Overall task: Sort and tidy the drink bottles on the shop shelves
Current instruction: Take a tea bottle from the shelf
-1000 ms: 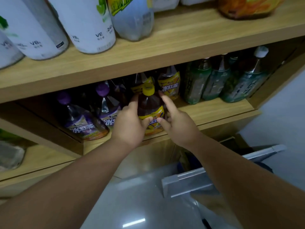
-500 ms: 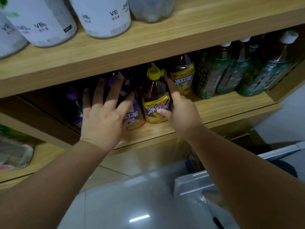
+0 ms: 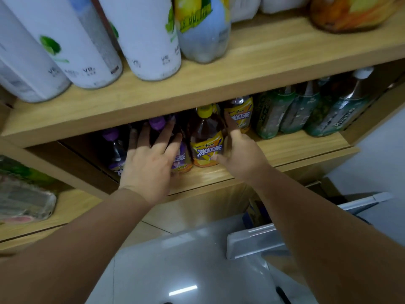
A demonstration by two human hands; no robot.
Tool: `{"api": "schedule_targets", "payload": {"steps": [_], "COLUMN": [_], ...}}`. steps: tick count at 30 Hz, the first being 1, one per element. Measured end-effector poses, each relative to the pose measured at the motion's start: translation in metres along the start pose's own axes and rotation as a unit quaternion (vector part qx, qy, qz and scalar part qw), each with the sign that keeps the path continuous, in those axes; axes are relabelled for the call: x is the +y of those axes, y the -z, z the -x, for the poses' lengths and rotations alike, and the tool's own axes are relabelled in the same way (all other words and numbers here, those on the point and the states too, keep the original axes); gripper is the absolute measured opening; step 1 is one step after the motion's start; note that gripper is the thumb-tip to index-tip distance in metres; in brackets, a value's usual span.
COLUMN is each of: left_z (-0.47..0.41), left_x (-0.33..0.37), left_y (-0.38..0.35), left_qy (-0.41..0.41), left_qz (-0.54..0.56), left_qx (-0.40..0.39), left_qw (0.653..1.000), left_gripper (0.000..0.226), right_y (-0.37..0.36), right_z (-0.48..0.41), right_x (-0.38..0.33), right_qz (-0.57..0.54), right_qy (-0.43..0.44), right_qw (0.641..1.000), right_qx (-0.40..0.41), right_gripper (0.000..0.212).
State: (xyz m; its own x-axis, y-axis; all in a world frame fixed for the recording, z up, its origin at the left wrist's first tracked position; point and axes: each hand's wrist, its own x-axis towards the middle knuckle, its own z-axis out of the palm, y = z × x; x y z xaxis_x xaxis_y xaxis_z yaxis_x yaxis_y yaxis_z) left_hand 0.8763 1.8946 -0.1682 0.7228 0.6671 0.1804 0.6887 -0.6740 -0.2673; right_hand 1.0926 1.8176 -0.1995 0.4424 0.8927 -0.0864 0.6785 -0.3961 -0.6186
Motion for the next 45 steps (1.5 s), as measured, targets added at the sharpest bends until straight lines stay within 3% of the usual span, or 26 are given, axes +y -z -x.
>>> {"api": "schedule_targets", "payload": {"steps": [3, 7, 10, 13, 16, 19, 25, 29, 32, 39, 45], "left_z": [0.014, 0.029, 0.03, 0.003, -0.049, -0.104, -0.184, -0.201, -0.203, -0.162, -0.088], "left_x": [0.019, 0.05, 0.082, 0.104, 0.117, 0.13, 0.146, 0.144, 0.142, 0.147, 0.155], "left_y": [0.04, 0.097, 0.147, 0.196, 0.23, 0.26, 0.275, 0.27, 0.262, 0.272, 0.276], "left_qy": [0.002, -0.019, 0.002, -0.018, -0.02, 0.042, 0.106, 0.109, 0.11, 0.1, 0.083], "left_qz": [0.013, 0.126, 0.277, 0.352, 0.399, 0.458, 0.572, 0.636, 0.649, 0.621, 0.69], "left_qx": [-0.054, -0.088, -0.064, -0.003, 0.075, 0.069, 0.02, 0.004, -0.014, 0.025, 0.033], "left_qw": [0.998, 0.988, 0.959, 0.936, 0.914, 0.885, 0.813, 0.764, 0.752, 0.777, 0.718], "left_gripper": [0.097, 0.086, 0.077, 0.066, 0.055, 0.06, 0.066, 0.074, 0.077, 0.077, 0.079], "right_y": [0.044, 0.118, 0.173, 0.23, 0.277, 0.307, 0.325, 0.325, 0.321, 0.318, 0.298], "right_z": [0.029, 0.074, 0.099, 0.101, 0.077, 0.043, -0.008, -0.018, -0.018, 0.028, 0.104], "right_x": [-0.003, -0.003, 0.001, 0.002, 0.001, -0.004, -0.003, 0.001, 0.001, -0.002, 0.002], "right_qz": [0.0, -0.018, -0.045, -0.074, -0.108, -0.15, -0.231, -0.264, -0.27, -0.277, -0.29], "right_qy": [0.014, 0.033, 0.082, 0.082, 0.053, 0.058, 0.052, 0.057, 0.063, 0.105, 0.119], "right_qw": [1.0, 0.997, 0.982, 0.966, 0.963, 0.962, 0.966, 0.961, 0.958, 0.949, 0.941], "right_qx": [0.003, 0.068, 0.166, 0.232, 0.24, 0.22, 0.108, 0.06, 0.077, 0.106, 0.126], "right_gripper": [0.076, 0.065, 0.046, 0.036, 0.053, 0.067, 0.097, 0.092, 0.088, 0.067, 0.068]}}
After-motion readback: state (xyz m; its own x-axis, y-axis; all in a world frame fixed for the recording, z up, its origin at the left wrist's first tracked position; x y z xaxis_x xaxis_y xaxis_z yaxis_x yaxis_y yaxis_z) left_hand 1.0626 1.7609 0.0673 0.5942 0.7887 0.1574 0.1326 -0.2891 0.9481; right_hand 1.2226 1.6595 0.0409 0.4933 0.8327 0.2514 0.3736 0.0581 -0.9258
